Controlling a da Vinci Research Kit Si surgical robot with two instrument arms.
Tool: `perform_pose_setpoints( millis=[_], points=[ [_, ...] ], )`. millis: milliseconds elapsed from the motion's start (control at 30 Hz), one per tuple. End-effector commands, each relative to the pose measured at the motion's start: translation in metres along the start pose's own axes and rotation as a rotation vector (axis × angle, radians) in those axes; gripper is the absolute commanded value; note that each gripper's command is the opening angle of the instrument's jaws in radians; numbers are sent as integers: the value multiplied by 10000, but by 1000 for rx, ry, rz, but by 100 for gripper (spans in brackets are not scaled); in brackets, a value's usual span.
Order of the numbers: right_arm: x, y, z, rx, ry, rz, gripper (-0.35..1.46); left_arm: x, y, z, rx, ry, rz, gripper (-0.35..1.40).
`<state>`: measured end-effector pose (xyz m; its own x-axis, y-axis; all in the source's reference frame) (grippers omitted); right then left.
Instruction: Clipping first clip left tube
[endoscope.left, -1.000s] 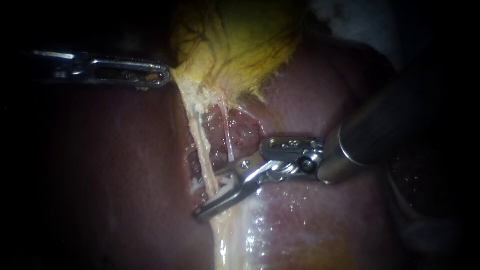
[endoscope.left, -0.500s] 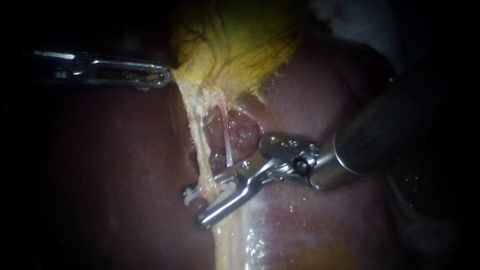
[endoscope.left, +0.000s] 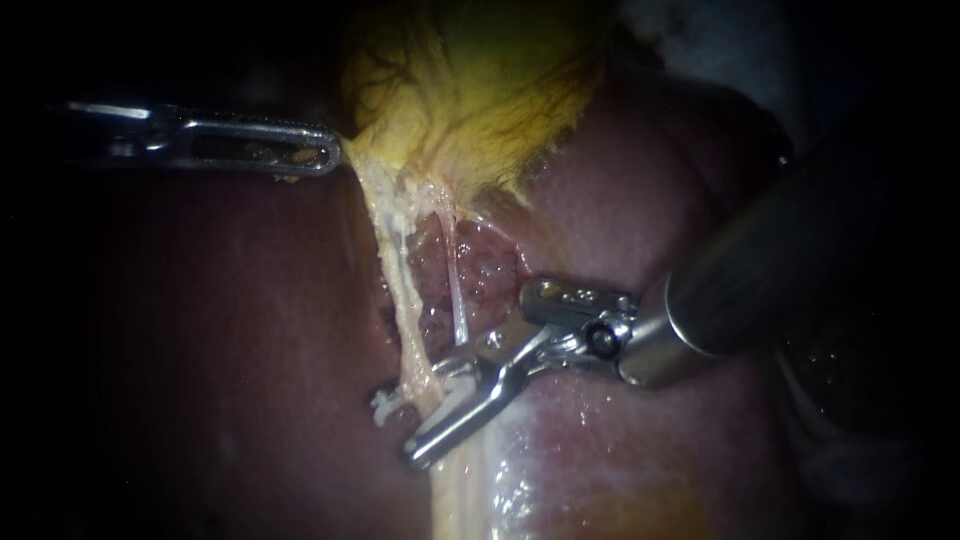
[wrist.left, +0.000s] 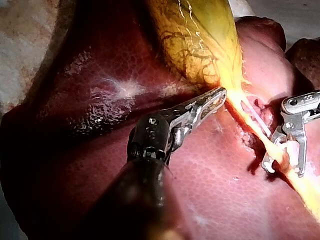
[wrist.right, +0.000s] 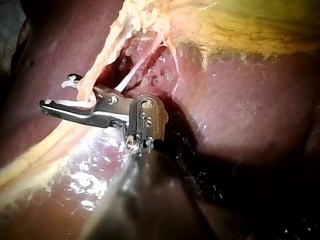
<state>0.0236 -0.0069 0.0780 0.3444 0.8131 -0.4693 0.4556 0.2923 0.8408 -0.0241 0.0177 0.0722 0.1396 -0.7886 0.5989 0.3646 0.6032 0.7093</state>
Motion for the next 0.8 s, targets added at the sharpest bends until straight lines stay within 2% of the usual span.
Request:
perform_pose_setpoints(
  millis=[33,233,367,567,667,800],
  points=[
    [0,0,0,2,-1,0,50,0,0,0,0,0,0,-35],
    [3,1,1,-9,-2,1,41,0,0,0,0,0,0,-35],
    [5,1,0,-31,16,2,26,0,0,0,0,0,0,-35],
    [4,2,0,-33,17,-5,-10,0,0,0,0,0,0,-35],
    [3,2,-1,-33,17,-5,-35,0,0,0,0,0,0,-35],
    [4,1,0,-46,1,-4,-35,0,0,0,0,0,0,-35]
  ],
)
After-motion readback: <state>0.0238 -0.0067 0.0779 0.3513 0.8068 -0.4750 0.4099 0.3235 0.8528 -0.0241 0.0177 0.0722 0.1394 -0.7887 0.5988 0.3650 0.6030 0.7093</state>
